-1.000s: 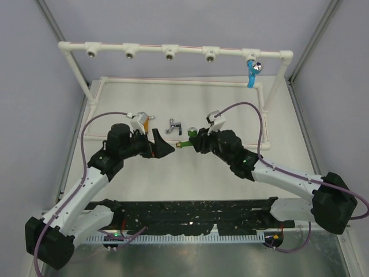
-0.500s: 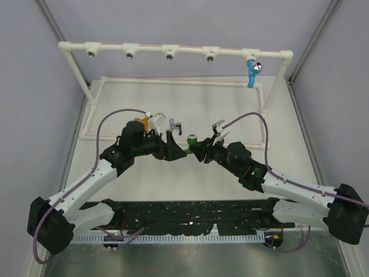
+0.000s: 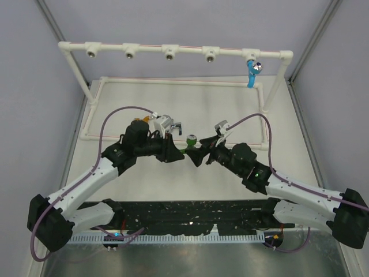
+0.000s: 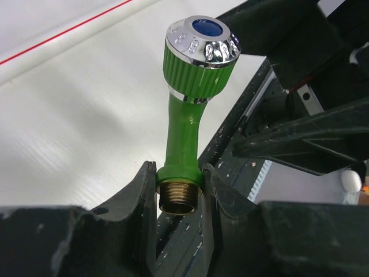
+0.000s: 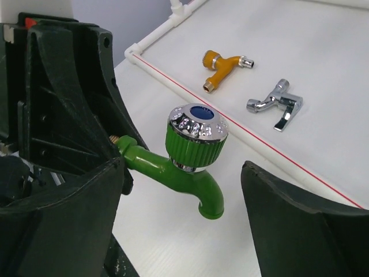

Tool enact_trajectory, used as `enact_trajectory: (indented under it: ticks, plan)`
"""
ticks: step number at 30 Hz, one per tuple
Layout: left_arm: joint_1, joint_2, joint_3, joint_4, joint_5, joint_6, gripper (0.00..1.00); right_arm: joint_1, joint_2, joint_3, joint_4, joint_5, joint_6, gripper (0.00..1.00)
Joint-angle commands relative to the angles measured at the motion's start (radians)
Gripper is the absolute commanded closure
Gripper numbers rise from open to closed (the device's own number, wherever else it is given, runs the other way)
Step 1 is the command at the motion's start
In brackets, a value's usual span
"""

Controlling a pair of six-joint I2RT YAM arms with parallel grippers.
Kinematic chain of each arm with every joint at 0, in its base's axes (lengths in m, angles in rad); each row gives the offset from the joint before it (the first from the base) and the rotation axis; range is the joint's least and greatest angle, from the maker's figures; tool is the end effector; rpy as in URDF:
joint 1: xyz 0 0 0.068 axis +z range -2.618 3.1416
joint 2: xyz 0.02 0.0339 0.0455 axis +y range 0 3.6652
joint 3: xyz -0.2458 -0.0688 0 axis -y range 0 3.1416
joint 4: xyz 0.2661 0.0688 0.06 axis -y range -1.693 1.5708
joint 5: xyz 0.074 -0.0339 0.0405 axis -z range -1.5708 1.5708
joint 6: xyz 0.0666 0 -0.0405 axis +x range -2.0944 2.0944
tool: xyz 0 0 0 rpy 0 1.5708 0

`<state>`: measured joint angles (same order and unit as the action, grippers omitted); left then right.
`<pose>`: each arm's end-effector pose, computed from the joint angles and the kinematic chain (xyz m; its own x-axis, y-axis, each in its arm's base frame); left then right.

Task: Install the water faucets

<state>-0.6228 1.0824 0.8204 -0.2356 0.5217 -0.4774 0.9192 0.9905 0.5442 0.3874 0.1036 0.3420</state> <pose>0.2186 -0.1979 0.2567 -0.7401 0.0411 -0.6712 0.5870 0.5265 -0.6150 0.1821 0.2273 0.2501 -0.2779 0.1857 -0.9425 -0.6741 0.6613 0.3291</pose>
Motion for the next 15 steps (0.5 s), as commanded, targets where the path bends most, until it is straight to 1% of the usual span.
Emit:
enact_trajectory:
  ticks: [1, 2, 3, 4, 5, 6, 7, 8, 9, 13, 15]
  plan:
    - [0.009, -0.107, 0.048, -0.088, 0.004, 0.151, 1.0, -0.025, -0.091, 0.045, -0.046, -0.18, -0.095, 0.09]
    - [0.018, -0.136, 0.04, -0.096, 0.014, 0.167, 1.0, -0.039, -0.104, 0.049, -0.08, -0.221, -0.107, 0.07]
    - [0.024, -0.162, 0.031, -0.099, 0.029, 0.183, 1.0, -0.068, -0.133, 0.053, -0.093, -0.304, -0.121, 0.07]
    - [0.025, -0.192, 0.019, -0.097, 0.055, 0.197, 1.0, -0.113, -0.148, 0.05, -0.1, -0.346, -0.121, 0.06]
    - [0.025, -0.237, 0.007, -0.09, 0.076, 0.21, 1.0, -0.143, -0.179, 0.034, -0.094, -0.449, -0.107, 0.06]
    - [0.025, -0.263, -0.009, -0.073, 0.102, 0.217, 1.0, -0.193, -0.191, 0.025, -0.064, -0.5, -0.095, 0.06]
    - [0.026, -0.295, -0.023, -0.058, 0.125, 0.218, 1.0, -0.222, -0.219, 0.008, -0.045, -0.604, -0.069, 0.06]
    - [0.025, -0.32, -0.038, -0.038, 0.148, 0.215, 1.0, -0.255, -0.243, -0.003, -0.016, -0.645, -0.06, 0.06]
    - [0.026, -0.344, -0.049, -0.016, 0.171, 0.212, 1.0, -0.264, -0.253, -0.003, -0.004, -0.721, -0.046, 0.06]
    - [0.025, -0.404, -0.072, 0.056, 0.253, 0.18, 1.0, -0.269, -0.273, 0.023, 0.019, -0.859, -0.054, 0.06]
    - [0.025, -0.415, -0.067, 0.094, 0.279, 0.165, 1.0, -0.269, -0.265, 0.043, 0.03, -0.892, -0.055, 0.05]
